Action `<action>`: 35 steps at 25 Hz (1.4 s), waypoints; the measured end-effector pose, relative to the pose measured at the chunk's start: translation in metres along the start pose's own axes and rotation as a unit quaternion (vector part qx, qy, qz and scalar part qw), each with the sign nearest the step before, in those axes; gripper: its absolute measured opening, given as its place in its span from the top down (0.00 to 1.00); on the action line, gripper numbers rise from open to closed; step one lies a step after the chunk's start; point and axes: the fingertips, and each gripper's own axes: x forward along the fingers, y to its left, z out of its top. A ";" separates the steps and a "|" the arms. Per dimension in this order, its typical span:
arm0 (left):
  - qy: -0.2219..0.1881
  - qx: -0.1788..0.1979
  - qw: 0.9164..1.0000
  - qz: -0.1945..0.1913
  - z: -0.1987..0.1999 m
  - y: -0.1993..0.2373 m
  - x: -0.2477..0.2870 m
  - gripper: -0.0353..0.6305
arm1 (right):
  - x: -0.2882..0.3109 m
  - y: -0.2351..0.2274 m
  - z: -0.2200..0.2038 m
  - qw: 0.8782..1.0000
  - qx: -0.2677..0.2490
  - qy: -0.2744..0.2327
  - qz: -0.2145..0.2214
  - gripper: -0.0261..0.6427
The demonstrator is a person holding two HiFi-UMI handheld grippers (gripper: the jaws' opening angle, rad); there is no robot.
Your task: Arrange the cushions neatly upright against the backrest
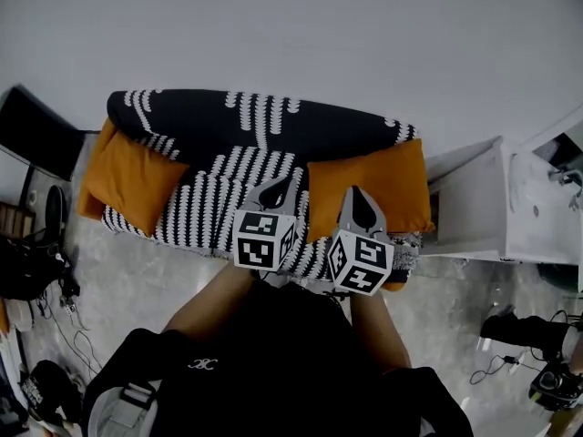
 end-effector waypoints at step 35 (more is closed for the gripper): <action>0.270 -0.284 0.915 -0.094 -0.281 0.055 0.317 0.68 | 0.168 -0.316 -0.168 0.912 -0.135 0.341 -0.185 0.83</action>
